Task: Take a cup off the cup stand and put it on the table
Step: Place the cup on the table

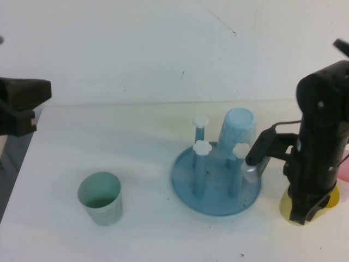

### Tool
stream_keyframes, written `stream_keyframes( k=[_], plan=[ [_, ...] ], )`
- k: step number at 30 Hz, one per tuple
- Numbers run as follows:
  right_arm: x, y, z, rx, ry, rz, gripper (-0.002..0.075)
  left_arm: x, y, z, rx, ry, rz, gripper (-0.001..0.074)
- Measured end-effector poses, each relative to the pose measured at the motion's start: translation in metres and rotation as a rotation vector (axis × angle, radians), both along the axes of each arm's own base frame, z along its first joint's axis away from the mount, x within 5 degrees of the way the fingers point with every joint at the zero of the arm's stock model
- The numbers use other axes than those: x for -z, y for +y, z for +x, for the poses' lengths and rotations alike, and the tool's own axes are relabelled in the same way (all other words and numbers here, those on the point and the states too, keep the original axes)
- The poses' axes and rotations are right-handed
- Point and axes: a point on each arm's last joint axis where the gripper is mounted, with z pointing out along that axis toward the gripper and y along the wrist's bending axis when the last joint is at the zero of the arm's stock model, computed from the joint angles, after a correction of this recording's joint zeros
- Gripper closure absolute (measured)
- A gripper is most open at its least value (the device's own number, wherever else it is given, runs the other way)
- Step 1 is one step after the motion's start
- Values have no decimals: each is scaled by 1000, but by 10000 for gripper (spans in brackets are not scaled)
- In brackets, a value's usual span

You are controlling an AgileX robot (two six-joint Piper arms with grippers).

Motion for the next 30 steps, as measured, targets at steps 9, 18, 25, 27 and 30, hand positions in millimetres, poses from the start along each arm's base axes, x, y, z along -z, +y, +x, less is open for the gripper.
stream_keyframes(
  k=[9, 18, 25, 27, 30],
  plan=[
    [20, 1, 7, 3, 34, -51, 696, -9, -3, -15, 13, -44, 15, 735],
    [29, 1, 9, 6, 52, -68, 696, 2, -5, -7, 68, 32, -6, 736],
    [31, 0, 10, 8, 49, -88, 662, 5, -8, -8, 108, 65, -15, 737],
    [34, -1, 11, 8, 48, -106, 638, 5, -8, -8, 112, 69, -18, 737],
    [38, -2, 13, 9, 49, -126, 613, 5, -9, -9, 118, 76, -21, 737]
  ],
)
